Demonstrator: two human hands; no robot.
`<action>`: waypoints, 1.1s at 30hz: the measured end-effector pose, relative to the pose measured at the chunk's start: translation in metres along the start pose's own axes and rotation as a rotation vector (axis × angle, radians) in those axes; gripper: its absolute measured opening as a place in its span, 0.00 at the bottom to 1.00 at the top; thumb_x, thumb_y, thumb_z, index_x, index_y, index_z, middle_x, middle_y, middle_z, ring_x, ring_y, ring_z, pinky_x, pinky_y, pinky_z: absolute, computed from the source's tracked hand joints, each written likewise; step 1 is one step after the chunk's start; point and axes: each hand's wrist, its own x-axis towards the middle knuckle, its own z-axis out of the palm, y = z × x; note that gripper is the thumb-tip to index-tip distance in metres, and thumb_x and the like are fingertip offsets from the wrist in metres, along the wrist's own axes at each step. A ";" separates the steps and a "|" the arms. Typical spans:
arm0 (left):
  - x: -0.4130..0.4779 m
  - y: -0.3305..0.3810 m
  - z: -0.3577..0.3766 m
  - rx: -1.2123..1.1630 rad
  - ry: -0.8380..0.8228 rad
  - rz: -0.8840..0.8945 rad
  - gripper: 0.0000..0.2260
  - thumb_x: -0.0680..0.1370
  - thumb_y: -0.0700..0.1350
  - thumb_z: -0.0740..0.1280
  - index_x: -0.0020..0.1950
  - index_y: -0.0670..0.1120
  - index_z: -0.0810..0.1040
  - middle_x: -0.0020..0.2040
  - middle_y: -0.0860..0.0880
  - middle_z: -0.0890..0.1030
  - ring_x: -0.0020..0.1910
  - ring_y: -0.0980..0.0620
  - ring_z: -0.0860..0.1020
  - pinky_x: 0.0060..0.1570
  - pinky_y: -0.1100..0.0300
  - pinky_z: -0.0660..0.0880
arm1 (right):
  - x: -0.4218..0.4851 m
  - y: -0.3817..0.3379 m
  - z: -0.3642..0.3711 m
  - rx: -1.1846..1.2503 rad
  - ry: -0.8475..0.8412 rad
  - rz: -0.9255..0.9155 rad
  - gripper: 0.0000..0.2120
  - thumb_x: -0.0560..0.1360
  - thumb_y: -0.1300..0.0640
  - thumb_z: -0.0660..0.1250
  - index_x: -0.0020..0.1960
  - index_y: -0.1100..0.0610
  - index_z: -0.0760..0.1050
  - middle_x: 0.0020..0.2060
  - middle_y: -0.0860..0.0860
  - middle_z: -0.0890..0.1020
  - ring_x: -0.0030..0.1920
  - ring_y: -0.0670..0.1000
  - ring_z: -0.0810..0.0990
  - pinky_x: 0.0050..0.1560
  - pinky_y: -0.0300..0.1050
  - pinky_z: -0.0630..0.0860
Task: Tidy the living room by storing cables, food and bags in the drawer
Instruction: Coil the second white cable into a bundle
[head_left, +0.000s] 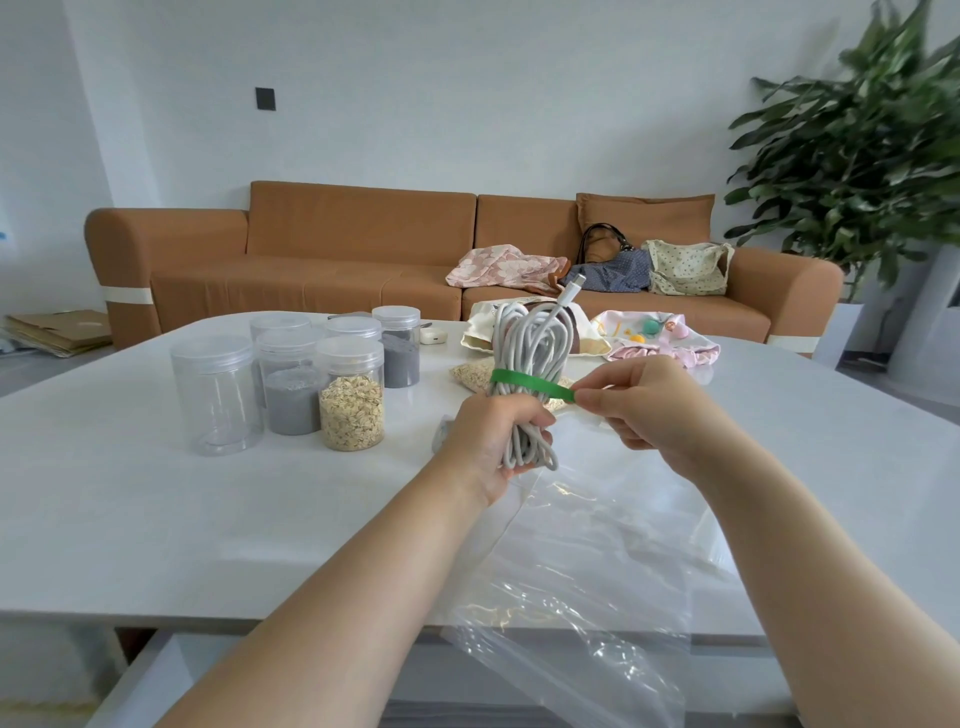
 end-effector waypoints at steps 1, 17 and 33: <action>-0.001 0.000 0.000 -0.008 -0.014 0.002 0.06 0.72 0.31 0.63 0.39 0.40 0.73 0.28 0.47 0.71 0.24 0.55 0.73 0.33 0.59 0.72 | 0.000 0.000 0.000 -0.015 0.010 -0.008 0.10 0.74 0.68 0.67 0.35 0.59 0.78 0.16 0.46 0.63 0.18 0.45 0.57 0.20 0.33 0.54; -0.003 0.001 -0.001 -0.034 -0.101 0.018 0.06 0.72 0.30 0.61 0.41 0.40 0.73 0.28 0.48 0.71 0.24 0.55 0.72 0.32 0.60 0.70 | -0.001 -0.002 -0.005 -0.002 -0.044 -0.011 0.09 0.74 0.66 0.68 0.35 0.61 0.78 0.18 0.47 0.62 0.20 0.46 0.56 0.21 0.33 0.54; -0.004 0.001 -0.002 0.014 -0.183 0.004 0.08 0.72 0.29 0.60 0.40 0.41 0.73 0.28 0.48 0.71 0.23 0.54 0.72 0.29 0.64 0.70 | -0.002 0.004 -0.007 0.114 -0.124 -0.033 0.09 0.74 0.70 0.65 0.38 0.61 0.80 0.19 0.48 0.60 0.21 0.46 0.54 0.22 0.33 0.52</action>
